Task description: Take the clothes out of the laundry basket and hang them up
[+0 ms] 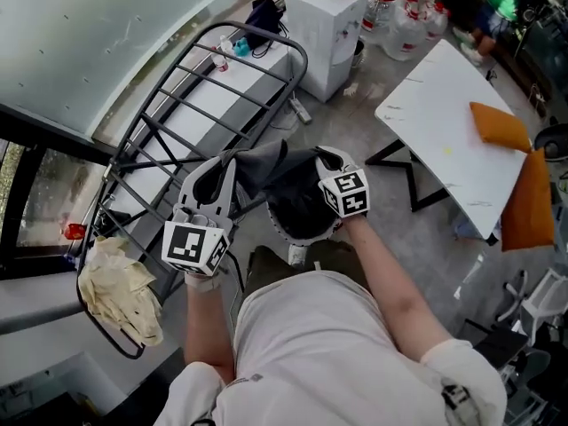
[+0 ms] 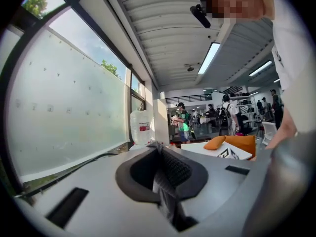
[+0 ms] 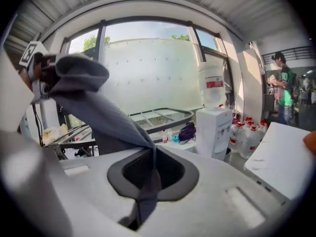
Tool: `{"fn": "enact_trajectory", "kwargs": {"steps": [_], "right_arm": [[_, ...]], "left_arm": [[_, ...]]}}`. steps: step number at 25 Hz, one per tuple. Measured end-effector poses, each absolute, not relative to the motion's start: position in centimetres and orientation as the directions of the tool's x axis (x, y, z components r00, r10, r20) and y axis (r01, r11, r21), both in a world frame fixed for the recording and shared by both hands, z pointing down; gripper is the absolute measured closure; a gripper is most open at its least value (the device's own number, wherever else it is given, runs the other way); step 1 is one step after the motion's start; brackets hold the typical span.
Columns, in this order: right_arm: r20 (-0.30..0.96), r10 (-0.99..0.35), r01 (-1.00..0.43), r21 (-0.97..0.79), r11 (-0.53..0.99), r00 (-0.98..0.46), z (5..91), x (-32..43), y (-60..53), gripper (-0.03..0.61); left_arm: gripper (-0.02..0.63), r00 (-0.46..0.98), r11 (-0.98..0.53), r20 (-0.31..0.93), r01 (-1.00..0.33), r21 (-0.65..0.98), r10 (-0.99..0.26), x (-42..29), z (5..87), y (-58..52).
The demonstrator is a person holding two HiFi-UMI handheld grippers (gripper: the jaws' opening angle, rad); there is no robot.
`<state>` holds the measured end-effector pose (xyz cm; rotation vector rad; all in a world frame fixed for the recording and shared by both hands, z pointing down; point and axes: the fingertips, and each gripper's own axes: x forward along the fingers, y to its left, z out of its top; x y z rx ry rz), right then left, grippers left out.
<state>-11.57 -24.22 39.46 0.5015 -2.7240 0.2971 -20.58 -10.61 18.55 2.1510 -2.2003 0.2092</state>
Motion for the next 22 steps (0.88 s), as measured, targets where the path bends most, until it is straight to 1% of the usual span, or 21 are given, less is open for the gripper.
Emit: {"fn": "enact_trajectory", "kwargs": {"steps": [3, 5, 7, 9, 12, 17, 22], "right_arm": [[0.303, -0.33, -0.369, -0.084, 0.926, -0.894, 35.4, -10.5, -25.8, 0.565], [0.261, -0.327, -0.344, -0.023, 0.939, -0.908, 32.7, -9.9, -26.0, 0.565], [0.221, -0.309, -0.306, 0.051, 0.951, -0.925, 29.9, -9.5, -26.0, 0.565], [0.19, -0.271, -0.25, 0.127, 0.96, -0.944, 27.2, -9.3, -25.4, 0.565], [0.134, -0.205, -0.176, 0.198, 0.964, -0.97, 22.9, -9.3, -24.1, 0.565], [-0.001, -0.123, -0.12, 0.227, 0.966, -0.992, 16.8, -8.7, -22.6, 0.565], [-0.063, 0.012, -0.003, 0.235, 0.972, -0.998, 12.7, -9.1, -18.7, 0.565]], "left_arm": [[0.601, -0.144, 0.136, 0.151, -0.989, -0.063, -0.978, -21.9, 19.4, -8.6], [0.601, -0.216, 0.209, 0.16, -0.976, -0.061, -0.963, -21.9, 19.9, -7.1], [0.601, -0.274, 0.274, 0.159, -0.961, -0.026, -0.948, -21.8, 20.1, -5.7], [0.601, -0.327, 0.332, 0.152, -0.943, 0.01, -0.933, -21.6, 20.0, -4.2], [0.601, -0.408, 0.414, 0.134, -0.91, 0.016, -0.903, -20.6, 19.3, -1.8], [0.6, -0.551, 0.556, 0.119, -0.831, 0.014, -0.826, -18.1, 18.8, 3.0], [0.6, -0.613, 0.623, 0.161, -0.782, 0.01, -0.773, -15.1, 20.6, 6.7]]}}
